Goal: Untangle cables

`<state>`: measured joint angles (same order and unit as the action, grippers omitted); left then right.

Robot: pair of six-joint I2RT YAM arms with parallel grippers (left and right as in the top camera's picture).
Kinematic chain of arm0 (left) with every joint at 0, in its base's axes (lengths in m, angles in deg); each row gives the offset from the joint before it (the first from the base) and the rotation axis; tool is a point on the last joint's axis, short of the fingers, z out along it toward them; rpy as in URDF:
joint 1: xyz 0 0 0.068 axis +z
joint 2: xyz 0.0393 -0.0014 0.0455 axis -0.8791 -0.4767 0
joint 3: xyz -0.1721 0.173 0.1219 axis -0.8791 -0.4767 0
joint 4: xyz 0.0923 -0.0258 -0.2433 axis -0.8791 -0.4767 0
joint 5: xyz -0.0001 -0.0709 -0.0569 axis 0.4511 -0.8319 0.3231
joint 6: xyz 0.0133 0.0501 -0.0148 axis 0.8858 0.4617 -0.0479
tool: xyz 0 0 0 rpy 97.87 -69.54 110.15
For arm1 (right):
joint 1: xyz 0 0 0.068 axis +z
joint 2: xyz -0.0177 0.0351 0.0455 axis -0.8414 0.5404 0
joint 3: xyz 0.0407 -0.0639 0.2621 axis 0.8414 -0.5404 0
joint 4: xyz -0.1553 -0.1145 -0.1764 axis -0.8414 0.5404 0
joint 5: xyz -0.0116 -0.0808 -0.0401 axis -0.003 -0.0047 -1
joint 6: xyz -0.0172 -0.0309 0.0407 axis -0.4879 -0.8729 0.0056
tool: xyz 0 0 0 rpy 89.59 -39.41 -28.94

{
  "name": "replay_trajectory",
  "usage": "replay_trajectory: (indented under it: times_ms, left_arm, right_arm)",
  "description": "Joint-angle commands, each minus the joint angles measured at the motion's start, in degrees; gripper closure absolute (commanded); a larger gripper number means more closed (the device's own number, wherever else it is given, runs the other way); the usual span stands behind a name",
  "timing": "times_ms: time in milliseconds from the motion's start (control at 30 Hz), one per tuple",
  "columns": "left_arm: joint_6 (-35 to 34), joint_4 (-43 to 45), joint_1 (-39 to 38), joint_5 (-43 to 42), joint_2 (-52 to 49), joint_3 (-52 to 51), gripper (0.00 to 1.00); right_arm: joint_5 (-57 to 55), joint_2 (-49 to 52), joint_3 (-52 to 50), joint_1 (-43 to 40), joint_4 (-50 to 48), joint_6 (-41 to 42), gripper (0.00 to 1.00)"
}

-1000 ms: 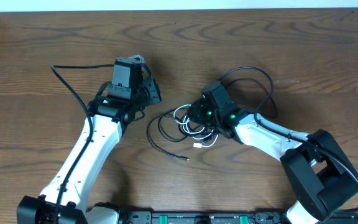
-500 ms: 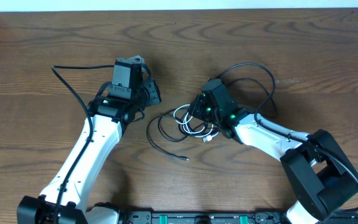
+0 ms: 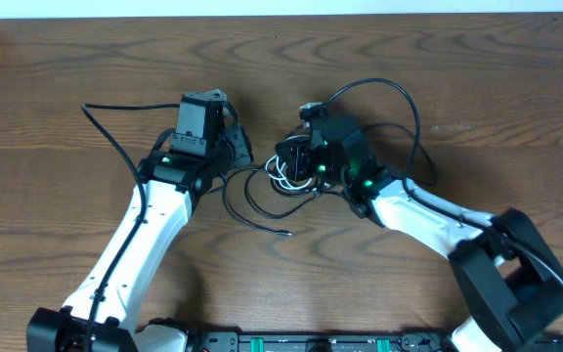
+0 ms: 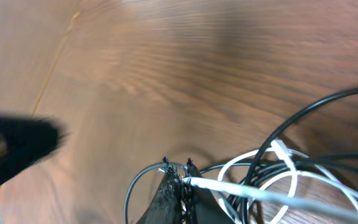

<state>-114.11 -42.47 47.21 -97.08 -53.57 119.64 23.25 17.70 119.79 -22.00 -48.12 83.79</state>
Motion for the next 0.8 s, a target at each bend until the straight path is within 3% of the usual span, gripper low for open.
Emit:
replay_trajectory:
  times_ms: [0, 167, 333, 533, 767]
  left_arm:
    - [-0.07, -0.09, 0.28, 0.57, 0.7, 0.0, 0.92]
    - [-0.07, -0.09, 0.28, 0.57, 0.7, 0.0, 0.92]
    - [-0.07, -0.11, 0.28, 0.57, 0.7, 0.0, 0.92]
    - [-0.09, -0.09, 0.28, 0.55, 0.7, 0.0, 0.92]
    - [-0.09, -0.35, 0.28, 0.55, 0.7, 0.0, 0.92]
  right_arm:
    - [4.85, -5.07, 0.07, 0.28, 1.27, -10.14, 0.99]
    - [8.0, -7.28, 0.07, 0.26, 4.9, -11.61, 0.99]
    - [16.68, -6.69, 0.04, 0.5, 14.12, -19.61, 0.99]
    - [10.36, -6.27, 0.04, 0.39, 24.37, -24.35, 0.99]
    - [17.07, -6.05, 0.04, 0.37, 26.51, -41.46, 0.99]
